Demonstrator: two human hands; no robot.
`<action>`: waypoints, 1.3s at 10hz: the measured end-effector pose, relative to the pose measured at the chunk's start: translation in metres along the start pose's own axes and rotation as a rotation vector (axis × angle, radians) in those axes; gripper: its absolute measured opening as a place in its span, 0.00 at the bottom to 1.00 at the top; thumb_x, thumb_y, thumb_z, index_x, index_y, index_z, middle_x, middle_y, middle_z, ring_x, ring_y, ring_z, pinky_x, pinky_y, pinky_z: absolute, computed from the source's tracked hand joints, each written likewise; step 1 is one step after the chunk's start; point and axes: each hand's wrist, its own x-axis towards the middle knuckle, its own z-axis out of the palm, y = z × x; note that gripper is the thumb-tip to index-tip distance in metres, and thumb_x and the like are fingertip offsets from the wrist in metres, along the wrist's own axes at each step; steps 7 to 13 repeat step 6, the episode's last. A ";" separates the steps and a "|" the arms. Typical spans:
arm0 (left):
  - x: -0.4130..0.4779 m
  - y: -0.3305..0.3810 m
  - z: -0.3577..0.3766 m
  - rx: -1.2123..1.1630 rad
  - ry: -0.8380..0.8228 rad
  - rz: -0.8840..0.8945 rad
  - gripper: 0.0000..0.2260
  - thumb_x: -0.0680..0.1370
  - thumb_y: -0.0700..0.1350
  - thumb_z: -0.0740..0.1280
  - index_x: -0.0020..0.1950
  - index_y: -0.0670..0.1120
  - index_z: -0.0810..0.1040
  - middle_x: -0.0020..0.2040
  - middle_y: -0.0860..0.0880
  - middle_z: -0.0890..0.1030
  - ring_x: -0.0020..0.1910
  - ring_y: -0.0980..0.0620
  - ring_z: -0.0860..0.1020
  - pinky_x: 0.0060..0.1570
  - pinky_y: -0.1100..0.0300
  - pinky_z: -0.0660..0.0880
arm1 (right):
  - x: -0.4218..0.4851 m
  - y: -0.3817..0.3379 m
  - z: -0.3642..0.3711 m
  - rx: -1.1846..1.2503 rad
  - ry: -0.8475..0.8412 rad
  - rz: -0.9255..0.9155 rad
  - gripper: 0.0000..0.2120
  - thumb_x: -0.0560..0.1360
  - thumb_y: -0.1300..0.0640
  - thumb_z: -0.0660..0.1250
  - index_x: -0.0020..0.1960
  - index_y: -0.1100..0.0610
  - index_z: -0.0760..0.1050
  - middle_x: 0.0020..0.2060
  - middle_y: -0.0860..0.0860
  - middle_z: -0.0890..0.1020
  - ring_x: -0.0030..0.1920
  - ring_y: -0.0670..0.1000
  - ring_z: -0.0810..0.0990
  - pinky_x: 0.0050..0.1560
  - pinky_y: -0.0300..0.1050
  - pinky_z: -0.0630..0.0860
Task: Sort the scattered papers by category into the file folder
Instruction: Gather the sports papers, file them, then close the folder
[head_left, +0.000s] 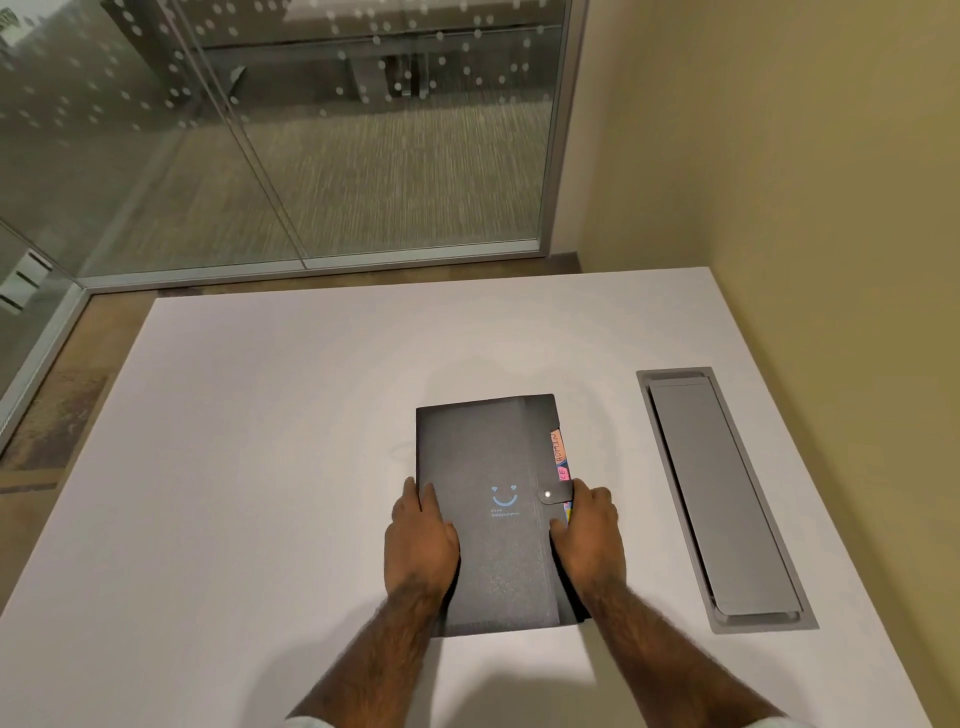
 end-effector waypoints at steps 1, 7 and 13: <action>0.002 -0.005 0.009 0.103 -0.088 0.123 0.29 0.82 0.51 0.59 0.82 0.44 0.57 0.83 0.42 0.54 0.80 0.42 0.59 0.75 0.49 0.64 | -0.003 0.002 0.007 -0.252 -0.011 -0.179 0.28 0.75 0.47 0.68 0.72 0.51 0.67 0.64 0.53 0.73 0.64 0.56 0.71 0.62 0.52 0.76; -0.009 0.003 -0.029 0.240 -0.053 0.151 0.30 0.84 0.59 0.52 0.83 0.48 0.50 0.84 0.44 0.47 0.83 0.41 0.45 0.81 0.43 0.44 | -0.020 -0.022 -0.010 -0.314 -0.073 -0.178 0.35 0.82 0.37 0.50 0.82 0.55 0.49 0.82 0.54 0.52 0.82 0.57 0.49 0.79 0.54 0.53; -0.009 0.003 -0.029 0.240 -0.053 0.151 0.30 0.84 0.59 0.52 0.83 0.48 0.50 0.84 0.44 0.47 0.83 0.41 0.45 0.81 0.43 0.44 | -0.020 -0.022 -0.010 -0.314 -0.073 -0.178 0.35 0.82 0.37 0.50 0.82 0.55 0.49 0.82 0.54 0.52 0.82 0.57 0.49 0.79 0.54 0.53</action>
